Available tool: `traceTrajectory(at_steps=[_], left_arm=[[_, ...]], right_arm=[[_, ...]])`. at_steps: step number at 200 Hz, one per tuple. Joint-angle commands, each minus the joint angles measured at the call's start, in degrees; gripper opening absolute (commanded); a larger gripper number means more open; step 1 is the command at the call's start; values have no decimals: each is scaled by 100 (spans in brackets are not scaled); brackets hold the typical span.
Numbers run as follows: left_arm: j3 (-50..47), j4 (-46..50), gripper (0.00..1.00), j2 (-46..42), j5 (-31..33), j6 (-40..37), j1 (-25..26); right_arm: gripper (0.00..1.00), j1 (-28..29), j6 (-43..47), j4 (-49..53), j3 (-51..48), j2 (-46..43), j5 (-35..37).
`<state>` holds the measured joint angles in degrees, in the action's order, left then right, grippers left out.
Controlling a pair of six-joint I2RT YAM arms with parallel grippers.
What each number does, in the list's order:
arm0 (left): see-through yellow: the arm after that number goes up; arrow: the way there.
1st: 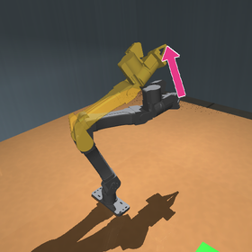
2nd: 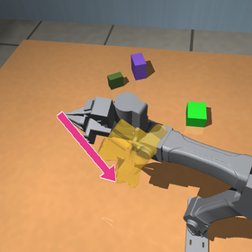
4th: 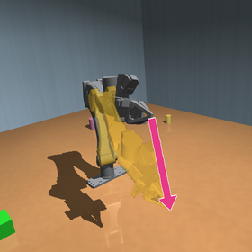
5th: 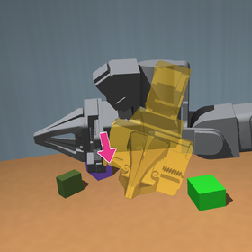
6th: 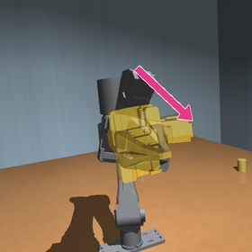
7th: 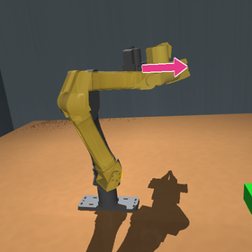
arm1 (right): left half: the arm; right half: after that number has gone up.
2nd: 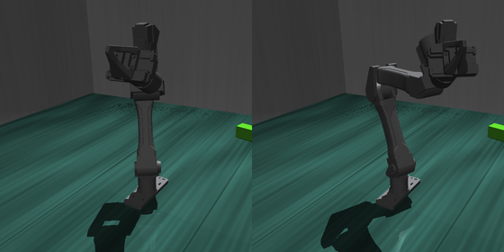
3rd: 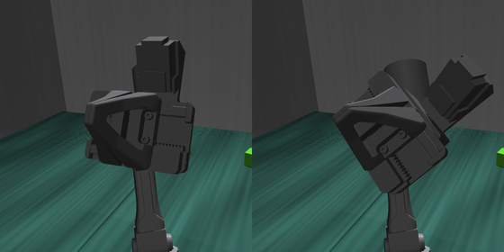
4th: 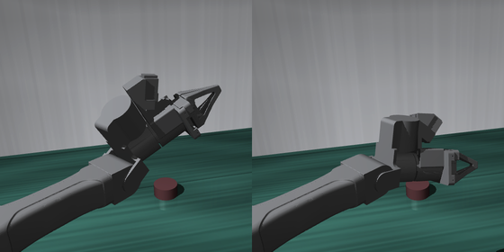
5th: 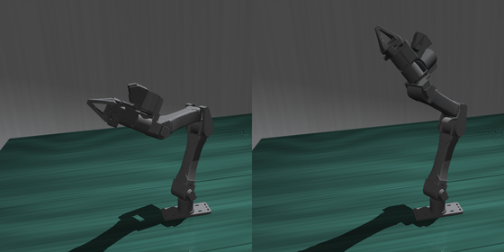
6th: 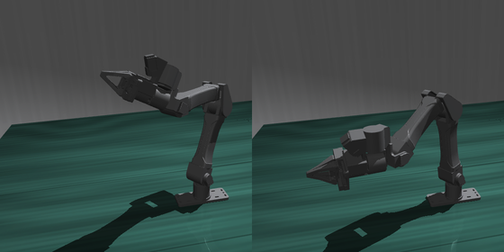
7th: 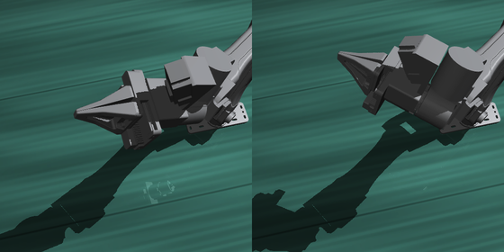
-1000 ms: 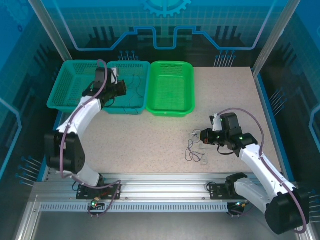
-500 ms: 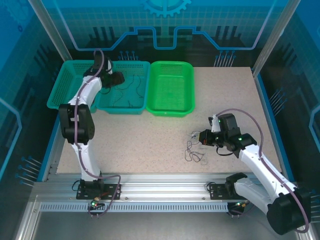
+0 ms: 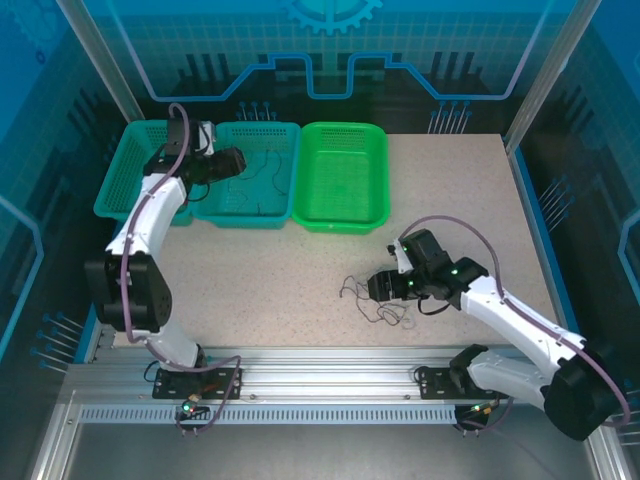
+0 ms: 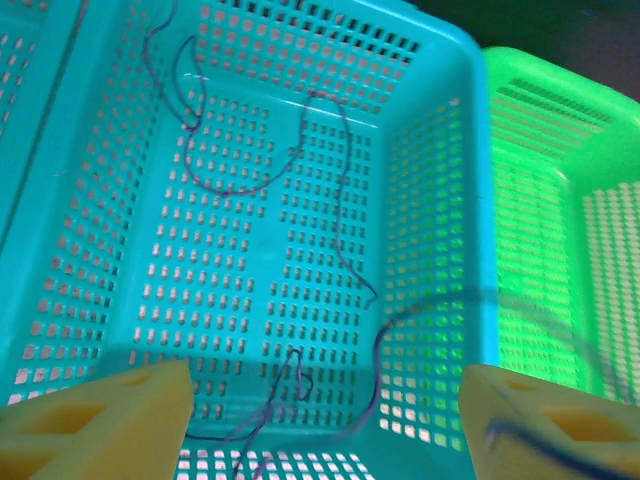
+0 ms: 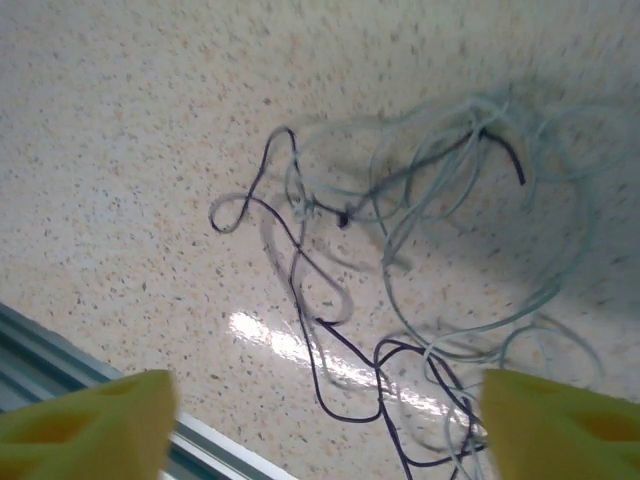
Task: Untangle the cables
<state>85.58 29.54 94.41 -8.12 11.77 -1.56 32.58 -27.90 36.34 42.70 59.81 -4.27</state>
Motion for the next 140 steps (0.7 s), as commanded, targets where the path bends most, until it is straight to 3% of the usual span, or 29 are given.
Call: traceTrajectory(at_steps=[1, 27, 64, 100, 140], left_arm=[[-204, 195, 72, -190, -251, -730, 171], [-479, 121, 72, -502, -147, -1234, 385], [-900, -159, 72, -899, 156, -1849, 755], [-1055, -299, 72, -1015, 190, -1820, 772], [-1061, -256, 72, -1143, 117, -1827, 763]], right_arm=[[92, 100, 725, -30, 619, -747, 651], [93, 352, 1367, -1884, 738, -783, -107], [96, 1009, 2726, -4489, 1399, 1060, -509], [98, 1189, 3380, -4786, 3297, 3496, -614], [96, 1151, 3895, -5426, 4625, 5262, -808]])
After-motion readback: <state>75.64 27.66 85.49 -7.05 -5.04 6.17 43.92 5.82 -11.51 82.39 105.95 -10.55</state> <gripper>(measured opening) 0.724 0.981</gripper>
